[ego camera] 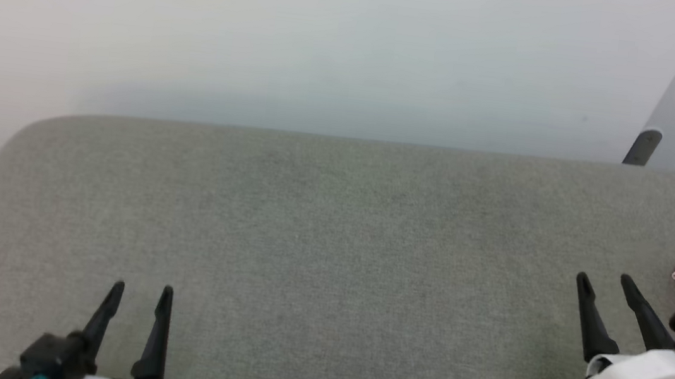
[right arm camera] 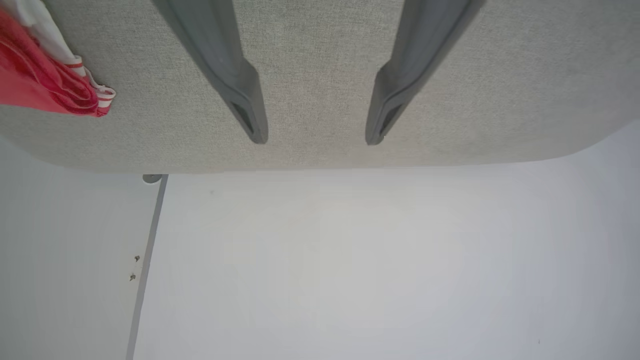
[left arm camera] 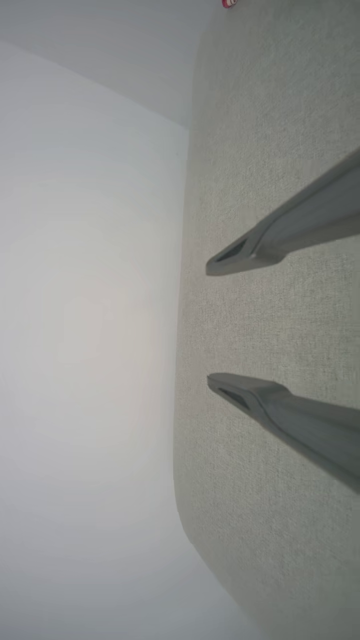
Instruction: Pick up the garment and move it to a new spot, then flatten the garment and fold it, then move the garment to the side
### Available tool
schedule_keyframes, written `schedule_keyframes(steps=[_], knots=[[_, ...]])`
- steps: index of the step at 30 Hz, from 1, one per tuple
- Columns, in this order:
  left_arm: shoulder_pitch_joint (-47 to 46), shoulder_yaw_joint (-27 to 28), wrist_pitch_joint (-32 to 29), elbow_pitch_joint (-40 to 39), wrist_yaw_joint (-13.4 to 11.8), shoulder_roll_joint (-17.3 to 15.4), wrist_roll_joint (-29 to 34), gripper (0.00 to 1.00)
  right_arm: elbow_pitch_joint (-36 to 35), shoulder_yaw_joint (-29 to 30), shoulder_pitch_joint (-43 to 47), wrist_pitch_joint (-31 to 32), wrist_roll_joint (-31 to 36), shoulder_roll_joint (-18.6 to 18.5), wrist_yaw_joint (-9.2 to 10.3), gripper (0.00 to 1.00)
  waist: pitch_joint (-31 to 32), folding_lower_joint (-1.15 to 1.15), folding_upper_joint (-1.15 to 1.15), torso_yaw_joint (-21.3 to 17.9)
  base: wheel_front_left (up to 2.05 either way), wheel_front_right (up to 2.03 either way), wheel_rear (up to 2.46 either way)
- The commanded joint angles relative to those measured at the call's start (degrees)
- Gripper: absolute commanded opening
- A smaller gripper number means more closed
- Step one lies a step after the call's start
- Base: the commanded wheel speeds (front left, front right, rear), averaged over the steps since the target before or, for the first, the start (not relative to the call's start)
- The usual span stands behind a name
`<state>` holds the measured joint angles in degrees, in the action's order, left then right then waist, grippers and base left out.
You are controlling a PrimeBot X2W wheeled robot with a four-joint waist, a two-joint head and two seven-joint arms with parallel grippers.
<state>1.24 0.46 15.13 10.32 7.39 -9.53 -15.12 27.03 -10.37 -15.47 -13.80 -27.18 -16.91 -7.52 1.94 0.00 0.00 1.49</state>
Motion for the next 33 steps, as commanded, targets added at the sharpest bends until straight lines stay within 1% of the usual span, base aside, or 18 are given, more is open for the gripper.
schedule_keyframes(steps=[1,9,21,27,33], knots=[[1.1,0.1,-0.1,-0.3,0.1,0.0,0.2,1.0,-0.9,0.9,1.3,0.0,0.3,0.4,0.06,1.0,0.8,0.0,0.0,0.5,0.0,0.0,0.0],[3.9,0.8,-0.1,-2.4,0.1,-0.5,0.5,1.0,-9.0,5.2,8.2,2.3,2.8,1.7,0.06,1.0,1.3,0.0,0.0,0.8,0.0,0.0,0.0],[7.8,3.8,-0.1,-5.7,0.1,0.7,0.5,1.0,-21.4,11.9,16.7,6.5,5.7,5.7,0.06,1.0,1.1,0.0,0.0,0.2,0.0,0.0,0.0],[8.3,4.2,-0.1,-6.1,0.1,1.0,0.8,1.0,-24.6,13.2,18.2,7.7,6.6,7.4,0.06,1.0,1.0,0.0,0.0,-0.1,0.0,0.0,0.0],[8.1,4.1,-0.1,-6.3,0.1,1.2,-0.1,1.0,-26.0,14.4,18.7,8.1,6.6,8.7,0.06,1.0,0.9,0.0,0.0,-0.2,0.0,0.0,0.0]])
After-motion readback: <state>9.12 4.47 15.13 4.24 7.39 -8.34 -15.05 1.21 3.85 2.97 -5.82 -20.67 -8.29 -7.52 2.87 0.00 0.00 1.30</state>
